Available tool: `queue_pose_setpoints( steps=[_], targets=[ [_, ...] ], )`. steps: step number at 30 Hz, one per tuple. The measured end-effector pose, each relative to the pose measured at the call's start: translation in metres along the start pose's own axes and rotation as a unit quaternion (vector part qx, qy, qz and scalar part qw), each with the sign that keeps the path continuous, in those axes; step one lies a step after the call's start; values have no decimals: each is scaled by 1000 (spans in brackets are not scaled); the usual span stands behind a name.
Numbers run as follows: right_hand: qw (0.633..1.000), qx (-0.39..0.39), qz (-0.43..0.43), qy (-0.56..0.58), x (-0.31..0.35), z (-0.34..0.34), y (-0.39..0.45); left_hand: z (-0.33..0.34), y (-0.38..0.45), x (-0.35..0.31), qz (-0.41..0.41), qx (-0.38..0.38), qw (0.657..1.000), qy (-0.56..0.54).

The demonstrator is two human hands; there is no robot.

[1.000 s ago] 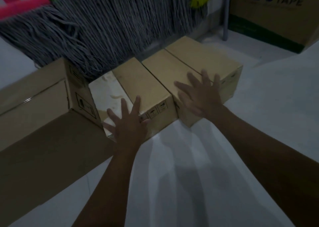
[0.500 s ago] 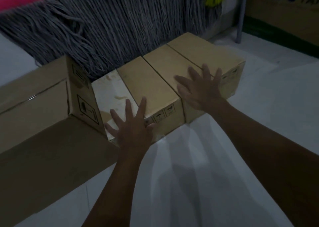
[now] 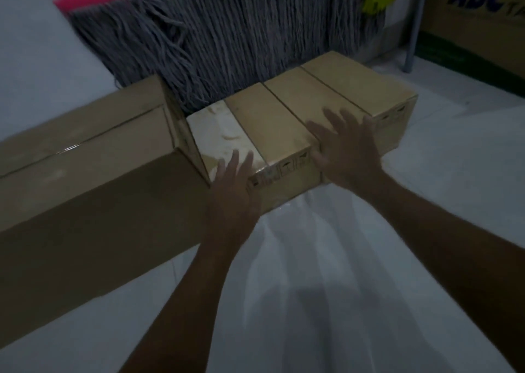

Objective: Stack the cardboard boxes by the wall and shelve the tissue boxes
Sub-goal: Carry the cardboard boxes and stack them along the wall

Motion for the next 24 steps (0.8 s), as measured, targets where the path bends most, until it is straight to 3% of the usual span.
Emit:
queue_pose_setpoints(
  steps=[2, 4, 7, 10, 14, 24],
  targets=[
    [999, 20, -35, -8, 27, -1, -26, -10, -49, 12, 12, -59, 997, 45],
    [998, 43, -49, 5, 62, 6, -61, -13, -96, 27, -28, -72, 995, 69],
    [995, 71, -59, 29, 116, 6, -105, -23, -156, 51, -105, -7, 985, 135],
    [990, 110, -83, 3, 161, -6, -140, -49, -194, 68, -144, 5, 978, 147],
    [983, 148, -105, -15, 214, -52, -157, -118, -218, 76, -187, 1, 969, 163],
    [940, 312, -135, -12, 352, -247, -181, -364, -251, 48, -293, 133, 936, 141]
  ],
)
Point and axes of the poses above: each hand's wrist, its own y-axis towards the middle knuckle, its own z-axis out of the palm, x = y × z, the point moved 1 cm from there along y, towards the middle knuckle, and after that the axes turned 8 degrees about -x, right-handed, at the moved point
